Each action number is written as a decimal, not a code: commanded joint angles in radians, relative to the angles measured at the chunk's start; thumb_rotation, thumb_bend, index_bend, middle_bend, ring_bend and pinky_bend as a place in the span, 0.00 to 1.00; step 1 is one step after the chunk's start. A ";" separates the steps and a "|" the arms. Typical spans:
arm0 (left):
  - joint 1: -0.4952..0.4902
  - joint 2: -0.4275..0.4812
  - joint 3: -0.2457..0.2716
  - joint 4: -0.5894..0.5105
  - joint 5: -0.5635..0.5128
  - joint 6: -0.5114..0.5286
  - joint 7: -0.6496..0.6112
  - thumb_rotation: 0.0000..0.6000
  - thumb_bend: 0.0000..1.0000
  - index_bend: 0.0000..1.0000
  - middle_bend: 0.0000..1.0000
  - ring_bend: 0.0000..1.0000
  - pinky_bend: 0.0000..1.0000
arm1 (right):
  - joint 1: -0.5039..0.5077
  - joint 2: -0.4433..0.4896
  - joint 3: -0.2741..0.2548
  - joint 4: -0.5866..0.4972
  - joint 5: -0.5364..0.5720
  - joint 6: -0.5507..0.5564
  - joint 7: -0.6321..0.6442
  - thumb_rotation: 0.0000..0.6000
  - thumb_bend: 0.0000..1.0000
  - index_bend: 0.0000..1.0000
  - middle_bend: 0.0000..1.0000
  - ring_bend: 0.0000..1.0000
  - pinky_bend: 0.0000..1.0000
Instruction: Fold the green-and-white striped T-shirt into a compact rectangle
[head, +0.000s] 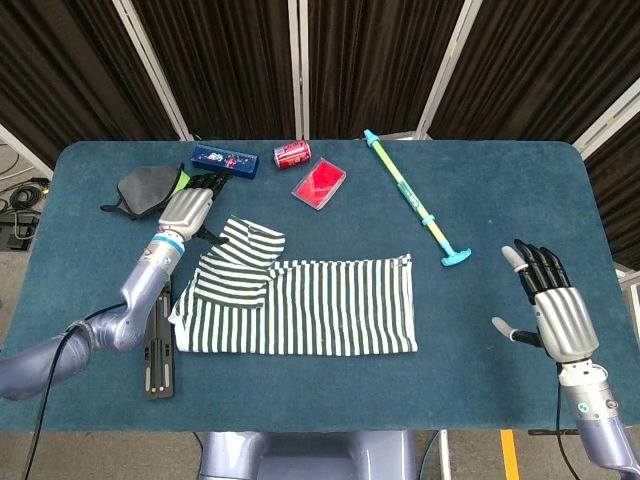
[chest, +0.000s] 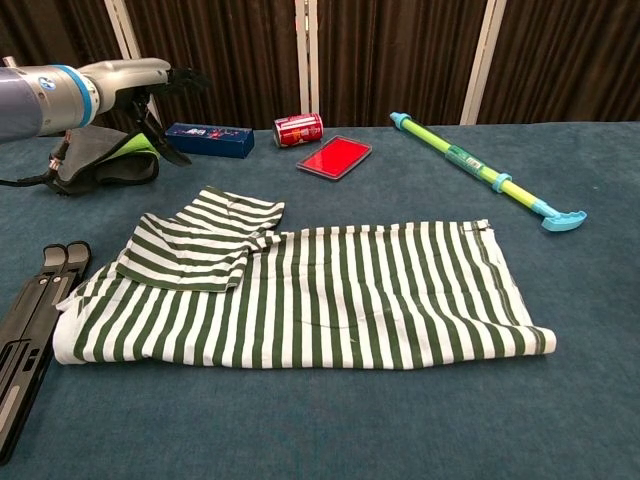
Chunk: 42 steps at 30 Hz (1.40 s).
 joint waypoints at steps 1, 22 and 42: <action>-0.064 -0.065 0.011 0.108 -0.048 -0.072 0.049 1.00 0.18 0.16 0.00 0.00 0.00 | -0.002 0.001 0.006 0.007 0.004 -0.005 0.010 1.00 0.00 0.09 0.00 0.00 0.00; -0.192 -0.356 0.056 0.615 -0.013 -0.303 0.016 1.00 0.37 0.33 0.00 0.00 0.00 | -0.006 -0.022 0.032 0.043 0.031 -0.049 -0.001 1.00 0.00 0.12 0.00 0.00 0.00; -0.208 -0.452 0.040 0.768 0.099 -0.352 -0.108 1.00 0.38 0.47 0.00 0.00 0.00 | -0.011 -0.032 0.047 0.055 0.027 -0.056 -0.003 1.00 0.00 0.14 0.00 0.00 0.00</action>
